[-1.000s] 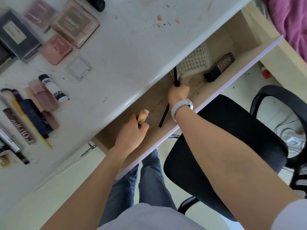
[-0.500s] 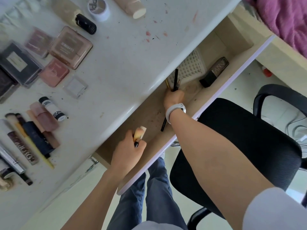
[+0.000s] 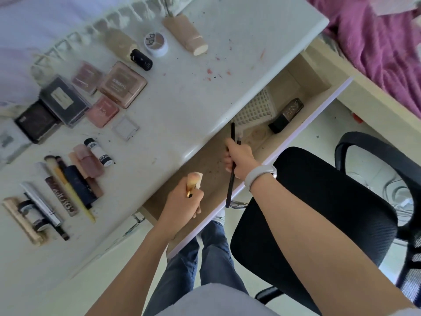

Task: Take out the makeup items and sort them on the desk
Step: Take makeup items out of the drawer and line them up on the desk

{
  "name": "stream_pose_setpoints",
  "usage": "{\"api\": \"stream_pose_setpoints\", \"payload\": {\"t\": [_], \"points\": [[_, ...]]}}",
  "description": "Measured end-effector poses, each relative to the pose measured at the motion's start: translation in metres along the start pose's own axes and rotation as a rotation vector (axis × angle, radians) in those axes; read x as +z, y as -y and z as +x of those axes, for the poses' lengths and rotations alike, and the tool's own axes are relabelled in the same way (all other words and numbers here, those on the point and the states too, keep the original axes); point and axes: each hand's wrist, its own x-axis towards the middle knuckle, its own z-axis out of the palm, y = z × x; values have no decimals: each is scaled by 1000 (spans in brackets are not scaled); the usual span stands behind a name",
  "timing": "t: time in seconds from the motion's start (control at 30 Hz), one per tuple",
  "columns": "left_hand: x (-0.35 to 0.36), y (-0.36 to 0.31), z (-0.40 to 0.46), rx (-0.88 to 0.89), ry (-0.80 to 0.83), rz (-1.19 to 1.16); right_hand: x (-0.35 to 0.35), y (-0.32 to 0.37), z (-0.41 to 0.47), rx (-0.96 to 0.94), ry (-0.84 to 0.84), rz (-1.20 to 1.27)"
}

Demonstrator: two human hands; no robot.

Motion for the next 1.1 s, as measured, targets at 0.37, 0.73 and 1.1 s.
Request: {"api": "stream_pose_setpoints", "payload": {"t": [0.37, 0.73, 1.1], "points": [[-35, -45, -37, -154, -15, -585, -34, -14, -101, -311, 238, -143], [-92, -34, -62, -21, -425, -840, 46, -26, -143, -252, 650, -560], [-204, 75, -112, -246, -744, -1331, 189, -70, -166, -221, 618, -742]]}}
